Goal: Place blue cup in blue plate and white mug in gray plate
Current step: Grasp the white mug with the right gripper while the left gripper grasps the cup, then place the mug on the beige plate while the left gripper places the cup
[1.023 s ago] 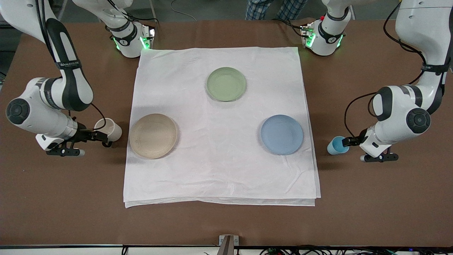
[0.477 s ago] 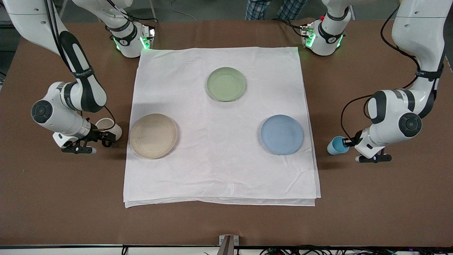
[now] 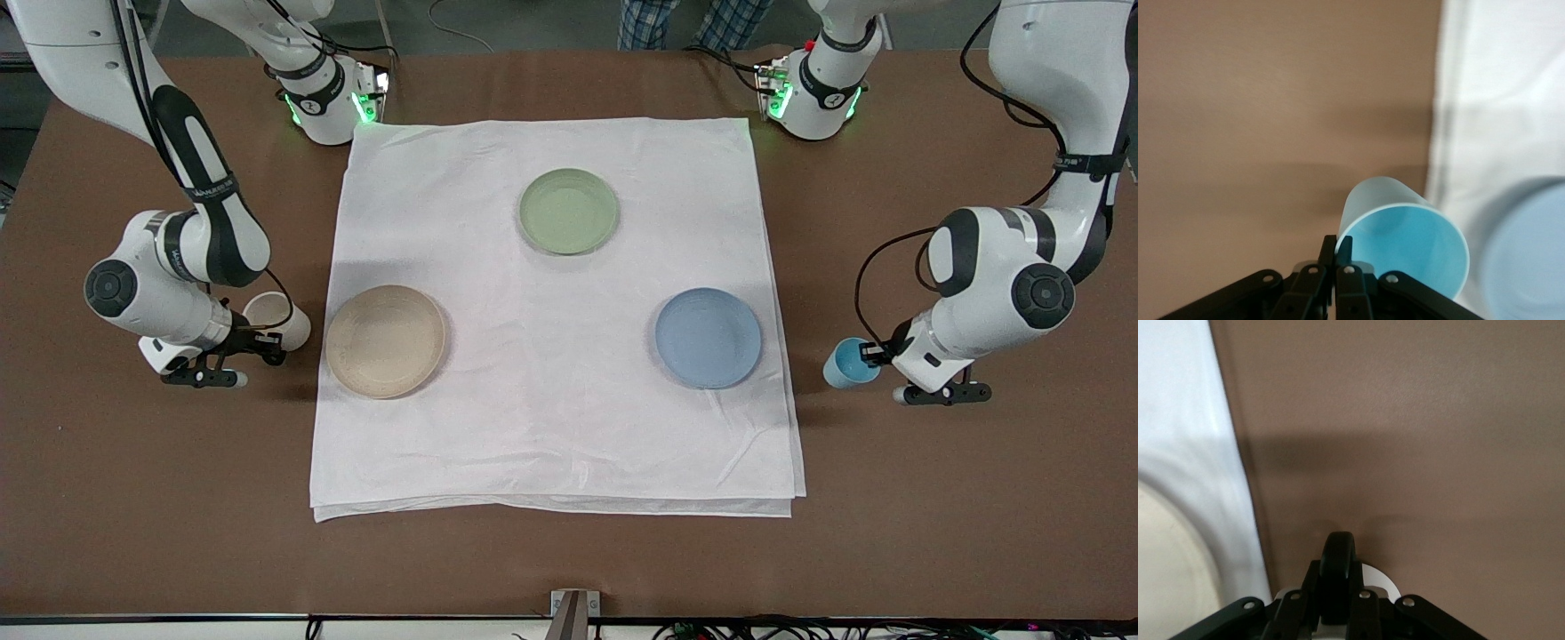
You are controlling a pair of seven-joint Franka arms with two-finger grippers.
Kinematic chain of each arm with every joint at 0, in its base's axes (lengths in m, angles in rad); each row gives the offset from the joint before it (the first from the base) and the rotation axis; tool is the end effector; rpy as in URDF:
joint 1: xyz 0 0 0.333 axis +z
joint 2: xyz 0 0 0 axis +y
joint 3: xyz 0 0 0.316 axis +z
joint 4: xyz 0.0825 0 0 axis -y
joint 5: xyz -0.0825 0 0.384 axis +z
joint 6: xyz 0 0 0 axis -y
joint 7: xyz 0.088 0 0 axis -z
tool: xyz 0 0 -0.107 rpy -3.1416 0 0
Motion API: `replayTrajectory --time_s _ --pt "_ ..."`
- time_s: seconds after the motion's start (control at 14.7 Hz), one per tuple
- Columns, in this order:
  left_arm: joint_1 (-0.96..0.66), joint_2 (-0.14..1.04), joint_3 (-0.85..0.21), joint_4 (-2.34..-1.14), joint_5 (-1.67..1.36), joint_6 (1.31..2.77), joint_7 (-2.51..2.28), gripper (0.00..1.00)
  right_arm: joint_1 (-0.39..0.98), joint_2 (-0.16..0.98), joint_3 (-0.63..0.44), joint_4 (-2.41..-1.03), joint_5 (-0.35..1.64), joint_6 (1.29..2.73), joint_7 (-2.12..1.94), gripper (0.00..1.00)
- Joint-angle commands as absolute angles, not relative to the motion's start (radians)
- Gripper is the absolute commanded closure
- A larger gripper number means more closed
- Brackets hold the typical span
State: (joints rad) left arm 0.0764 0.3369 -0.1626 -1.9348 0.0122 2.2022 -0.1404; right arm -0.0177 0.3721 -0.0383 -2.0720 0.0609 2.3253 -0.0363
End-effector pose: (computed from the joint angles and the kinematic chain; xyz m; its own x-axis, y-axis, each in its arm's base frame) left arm 0.6076 -0.0479 0.3090 0.9961 0.0525 -0.0704 0.0551 -0.9979 0.0347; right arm 0.5755 -0.0310 0.2395 0.9913 -0.0600 -0.1175 -0.0639 -0.9975 -0.0295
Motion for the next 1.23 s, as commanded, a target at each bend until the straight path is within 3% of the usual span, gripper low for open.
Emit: replayTrajectory --time_s 0.0,0.27,0.55,0.61,0.68,0.75,0.82,0.89,0.95,1.02,1.09,1.16 --pt "0.074 0.285 -0.285 -1.959 0.003 2.146 -0.32 1.0 0.015 0.318 -0.012 -1.974 0.077 2.128 0.079 1.0" --pt "0.025 0.322 -0.365 -1.968 0.014 2.154 -0.504 1.0 0.037 0.313 0.127 -2.02 0.077 2.236 0.309 1.0" --pt "-0.027 0.368 -0.364 -1.988 0.015 2.187 -0.574 0.99 0.072 0.366 0.147 -2.043 0.075 2.371 0.351 0.98" --pt "-0.037 0.37 -0.364 -2.005 0.015 2.221 -0.578 0.99 0.074 0.377 0.147 -2.045 0.075 2.381 0.351 0.87" --pt "-0.038 0.383 -0.364 -2.023 0.015 2.261 -0.583 0.99 0.072 0.379 0.147 -2.042 0.074 2.381 0.35 0.66" --pt "-0.038 0.394 -0.364 -2.025 0.015 2.281 -0.584 0.97 0.069 0.379 0.147 -2.04 0.074 2.379 0.35 0.21" --pt "-0.04 0.408 -0.362 -2.022 0.018 2.286 -0.584 0.94 0.068 0.38 0.147 -2.039 0.072 2.378 0.351 0.0" --pt "-0.04 0.41 -0.364 -2.017 0.031 2.286 -0.584 0.86 0.066 0.379 0.147 -2.036 0.074 2.37 0.35 0.0" --pt "-0.038 0.41 -0.364 -2.013 0.041 2.286 -0.586 0.68 0.064 0.37 0.147 -2.031 0.074 2.364 0.35 0.0" --pt "-0.037 0.4 -0.364 -2.01 0.043 2.284 -0.587 0.31 0.063 0.362 0.147 -2.017 0.074 2.326 0.35 0.0" --pt "-0.028 0.384 -0.364 -1.996 0.044 2.273 -0.584 0.03 0.058 0.342 0.146 -1.981 0.072 2.247 0.347 0.0" --pt "-0.02 0.359 -0.362 -1.982 0.044 2.258 -0.584 0.0 0.054 0.331 0.141 -1.944 0.069 2.173 0.339 0.0"
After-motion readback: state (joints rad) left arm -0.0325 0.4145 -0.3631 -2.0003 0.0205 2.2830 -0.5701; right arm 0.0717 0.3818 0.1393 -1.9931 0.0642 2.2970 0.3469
